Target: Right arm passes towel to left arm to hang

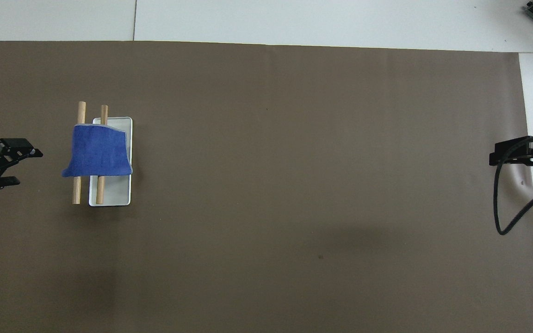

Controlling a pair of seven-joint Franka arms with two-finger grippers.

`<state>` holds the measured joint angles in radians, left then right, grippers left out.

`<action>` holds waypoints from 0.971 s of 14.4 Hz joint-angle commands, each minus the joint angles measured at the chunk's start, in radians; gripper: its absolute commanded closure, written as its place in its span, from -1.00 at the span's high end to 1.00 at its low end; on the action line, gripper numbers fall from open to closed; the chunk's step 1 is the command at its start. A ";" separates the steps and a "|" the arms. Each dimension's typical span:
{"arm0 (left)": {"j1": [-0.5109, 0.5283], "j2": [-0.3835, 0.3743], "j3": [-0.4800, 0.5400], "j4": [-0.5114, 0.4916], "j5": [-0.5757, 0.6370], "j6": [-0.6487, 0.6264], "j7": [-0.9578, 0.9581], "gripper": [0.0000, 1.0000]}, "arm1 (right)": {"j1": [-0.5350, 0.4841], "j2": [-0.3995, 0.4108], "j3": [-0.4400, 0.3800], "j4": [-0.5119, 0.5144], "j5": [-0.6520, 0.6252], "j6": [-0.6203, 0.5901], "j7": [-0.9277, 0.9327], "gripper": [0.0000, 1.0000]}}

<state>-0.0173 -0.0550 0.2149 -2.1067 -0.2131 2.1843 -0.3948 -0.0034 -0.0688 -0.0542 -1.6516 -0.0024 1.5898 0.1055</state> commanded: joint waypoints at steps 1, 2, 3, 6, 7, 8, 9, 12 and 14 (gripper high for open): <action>0.000 0.082 0.004 0.203 0.043 -0.174 0.020 0.84 | -0.006 -0.023 0.007 -0.025 -0.008 -0.001 -0.015 1.00; 0.000 0.086 0.003 0.243 0.052 -0.214 0.022 0.84 | -0.006 -0.025 0.007 -0.025 -0.008 -0.001 -0.015 1.00; -0.001 0.086 0.003 0.276 0.067 -0.254 0.022 0.84 | -0.006 -0.023 0.007 -0.025 -0.008 -0.001 -0.015 1.00; -0.006 0.073 -0.009 0.413 0.080 -0.438 0.024 0.83 | -0.006 -0.025 0.007 -0.025 -0.008 -0.002 -0.015 1.00; -0.006 0.073 -0.031 0.463 0.081 -0.510 0.022 0.83 | -0.006 -0.023 0.007 -0.025 -0.008 -0.001 -0.015 1.00; -0.006 0.073 -0.060 0.505 0.102 -0.573 0.022 0.82 | -0.006 -0.025 0.007 -0.025 -0.008 -0.002 -0.015 1.00; -0.006 0.073 -0.098 0.537 0.135 -0.625 0.022 0.82 | -0.006 -0.025 0.007 -0.025 -0.008 -0.001 -0.015 1.00; -0.007 0.069 -0.207 0.564 0.198 -0.679 0.024 0.80 | -0.006 -0.025 0.007 -0.025 -0.008 -0.001 -0.015 1.00; -0.006 0.054 -0.245 0.564 0.199 -0.679 0.066 0.80 | -0.006 -0.023 0.007 -0.024 -0.008 -0.002 -0.015 1.00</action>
<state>-0.0230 -0.0018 -0.0113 -1.5645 -0.0405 1.5335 -0.3730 -0.0034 -0.0693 -0.0541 -1.6517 -0.0024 1.5898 0.1055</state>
